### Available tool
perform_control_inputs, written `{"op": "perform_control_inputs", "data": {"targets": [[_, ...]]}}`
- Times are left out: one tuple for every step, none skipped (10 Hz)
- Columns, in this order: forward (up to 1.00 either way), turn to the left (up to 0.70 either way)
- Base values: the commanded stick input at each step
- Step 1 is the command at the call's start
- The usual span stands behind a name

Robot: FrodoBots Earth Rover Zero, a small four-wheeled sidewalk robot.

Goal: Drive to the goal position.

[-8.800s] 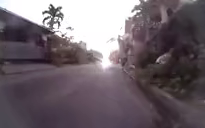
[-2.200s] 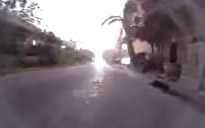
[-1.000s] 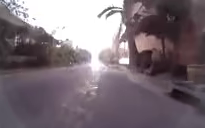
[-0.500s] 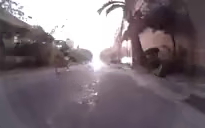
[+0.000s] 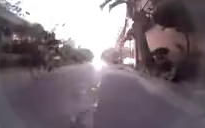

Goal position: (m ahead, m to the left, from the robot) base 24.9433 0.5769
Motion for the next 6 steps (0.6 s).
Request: {"op": "perform_control_inputs", "data": {"targets": [[1.0, 0.0], [1.0, 0.0], [1.0, 0.0], [1.0, 0.0], [1.0, 0.0], [1.0, 0.0]]}}
